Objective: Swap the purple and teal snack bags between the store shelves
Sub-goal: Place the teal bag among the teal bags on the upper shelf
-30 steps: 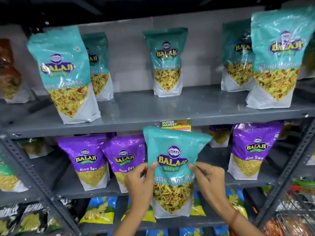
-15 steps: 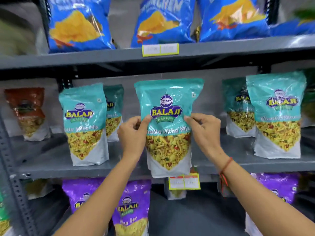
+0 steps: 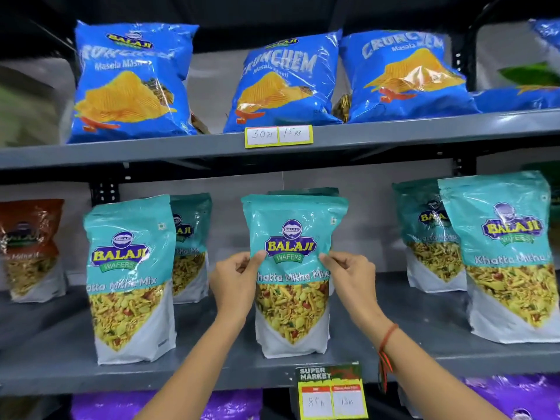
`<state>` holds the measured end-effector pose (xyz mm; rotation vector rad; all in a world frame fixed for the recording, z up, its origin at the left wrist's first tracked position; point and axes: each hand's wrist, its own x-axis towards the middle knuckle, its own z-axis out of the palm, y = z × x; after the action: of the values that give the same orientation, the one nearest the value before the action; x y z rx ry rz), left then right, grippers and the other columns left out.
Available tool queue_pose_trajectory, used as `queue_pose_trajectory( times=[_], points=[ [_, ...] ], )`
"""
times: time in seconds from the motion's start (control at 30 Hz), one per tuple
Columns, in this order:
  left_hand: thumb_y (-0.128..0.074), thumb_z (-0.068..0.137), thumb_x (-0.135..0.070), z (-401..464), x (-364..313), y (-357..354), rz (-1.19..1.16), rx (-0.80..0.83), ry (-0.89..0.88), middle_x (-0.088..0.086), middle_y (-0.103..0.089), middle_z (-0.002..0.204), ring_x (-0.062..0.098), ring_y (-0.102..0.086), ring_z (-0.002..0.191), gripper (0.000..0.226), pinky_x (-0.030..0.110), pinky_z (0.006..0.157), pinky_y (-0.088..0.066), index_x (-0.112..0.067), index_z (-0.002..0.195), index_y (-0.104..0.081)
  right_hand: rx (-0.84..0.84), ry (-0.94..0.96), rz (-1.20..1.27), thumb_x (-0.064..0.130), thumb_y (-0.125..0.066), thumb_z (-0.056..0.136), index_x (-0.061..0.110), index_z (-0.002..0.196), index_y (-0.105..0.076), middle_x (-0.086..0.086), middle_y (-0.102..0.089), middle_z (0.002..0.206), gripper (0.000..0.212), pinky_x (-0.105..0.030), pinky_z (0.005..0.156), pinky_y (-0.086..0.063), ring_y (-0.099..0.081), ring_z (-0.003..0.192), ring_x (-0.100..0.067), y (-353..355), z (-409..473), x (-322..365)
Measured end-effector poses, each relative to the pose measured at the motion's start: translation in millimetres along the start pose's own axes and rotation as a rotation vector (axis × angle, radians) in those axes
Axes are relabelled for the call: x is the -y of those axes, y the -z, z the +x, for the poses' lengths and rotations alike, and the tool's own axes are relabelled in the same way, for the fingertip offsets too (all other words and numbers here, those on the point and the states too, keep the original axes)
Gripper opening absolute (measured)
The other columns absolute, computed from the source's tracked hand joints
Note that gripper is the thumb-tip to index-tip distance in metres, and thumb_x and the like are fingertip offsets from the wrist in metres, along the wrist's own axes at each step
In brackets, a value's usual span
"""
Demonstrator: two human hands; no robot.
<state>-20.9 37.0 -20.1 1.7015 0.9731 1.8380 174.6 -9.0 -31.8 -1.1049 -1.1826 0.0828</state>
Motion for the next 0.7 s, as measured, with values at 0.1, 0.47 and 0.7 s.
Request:
queue_pose_trajectory(
  times=[0.1, 0.47, 0.7],
  points=[
    [-0.071, 0.077, -0.056, 3, 6, 1, -0.021, 0.047, 0.03, 0.007, -0.077, 0.072, 0.032, -0.073, 0.075, 0.04, 0.055, 0.072, -0.057, -0.016, 0.071, -0.074, 0.004, -0.038, 0.015, 0.026, -0.067, 0.091, 0.003, 0.084, -0.078, -0.007, -0.081, 0.081, 0.026, -0.047, 0.074, -0.059, -0.076, 0.085, -0.03, 1, -3, -1],
    [-0.087, 0.039, -0.059, -30, 29, 45, 0.106, 0.461, 0.293, -0.01, -0.061, 0.121, 0.014, -0.068, 0.103, 0.101, 0.034, 0.093, -0.054, -0.038, 0.131, -0.051, 0.614, -0.322, 0.009, 0.066, -0.088, 0.049, 0.042, 0.15, -0.018, 0.014, -0.048, 0.146, 0.125, -0.042, 0.116, -0.041, -0.049, 0.135, -0.009, 27, -28, -39],
    [-0.087, 0.038, -0.048, -44, 41, 36, 0.291, 0.568, 0.302, -0.012, -0.075, 0.104, 0.006, -0.072, 0.09, 0.066, 0.035, 0.089, -0.058, -0.045, 0.097, -0.058, 0.747, -0.256, -0.171, 0.038, -0.091, 0.064, 0.04, 0.133, -0.041, 0.017, -0.063, 0.131, 0.085, -0.012, 0.092, -0.051, -0.061, 0.114, 0.005, 18, -42, -39]
  ],
)
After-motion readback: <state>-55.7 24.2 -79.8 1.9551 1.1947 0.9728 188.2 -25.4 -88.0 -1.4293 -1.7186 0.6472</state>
